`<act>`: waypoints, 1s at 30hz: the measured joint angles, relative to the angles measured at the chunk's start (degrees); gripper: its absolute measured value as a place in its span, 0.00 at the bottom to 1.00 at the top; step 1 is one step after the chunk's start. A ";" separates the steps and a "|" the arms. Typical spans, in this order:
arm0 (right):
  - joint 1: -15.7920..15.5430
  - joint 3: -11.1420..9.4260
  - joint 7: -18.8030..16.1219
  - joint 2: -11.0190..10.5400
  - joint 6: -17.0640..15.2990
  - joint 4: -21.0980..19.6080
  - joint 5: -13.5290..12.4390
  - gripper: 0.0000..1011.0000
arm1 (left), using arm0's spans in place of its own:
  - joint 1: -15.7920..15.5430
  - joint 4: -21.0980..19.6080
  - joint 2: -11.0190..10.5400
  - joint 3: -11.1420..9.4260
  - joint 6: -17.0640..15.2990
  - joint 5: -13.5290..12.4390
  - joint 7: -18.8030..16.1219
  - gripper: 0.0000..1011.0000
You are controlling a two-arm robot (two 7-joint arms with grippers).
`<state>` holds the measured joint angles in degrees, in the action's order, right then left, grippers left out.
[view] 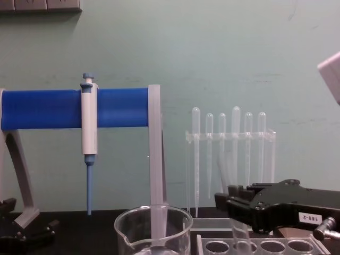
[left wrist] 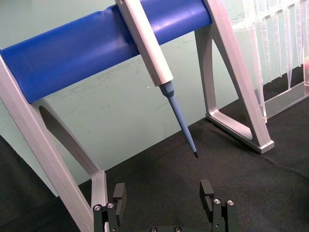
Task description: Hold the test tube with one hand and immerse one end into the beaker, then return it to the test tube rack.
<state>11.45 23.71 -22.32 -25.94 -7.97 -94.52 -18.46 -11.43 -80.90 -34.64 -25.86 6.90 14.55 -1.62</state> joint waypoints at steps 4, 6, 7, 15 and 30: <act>0.11 0.11 -0.10 0.03 -0.72 0.05 0.67 0.38 | 0.00 0.00 0.00 0.00 0.00 0.00 0.00 0.99; -0.04 0.08 -0.09 0.04 -0.96 -0.03 0.77 0.44 | 0.00 0.00 0.00 0.00 0.00 0.00 0.00 0.99; -0.18 0.03 -0.08 0.03 -1.07 -0.13 0.79 0.46 | 0.00 0.00 0.00 0.00 0.00 0.00 0.00 0.99; -4.70 -2.65 1.18 -1.75 -2.54 -3.92 0.15 0.72 | 0.00 0.00 0.00 0.00 0.00 0.00 0.00 0.99; -12.43 -15.38 12.86 -2.90 -0.53 -2.79 2.42 0.99 | 0.00 0.00 0.00 0.00 0.00 0.00 0.00 0.99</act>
<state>-0.98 8.33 -9.46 -28.84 -8.50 -97.32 -16.04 -11.43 -80.90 -34.65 -25.86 6.90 14.55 -1.62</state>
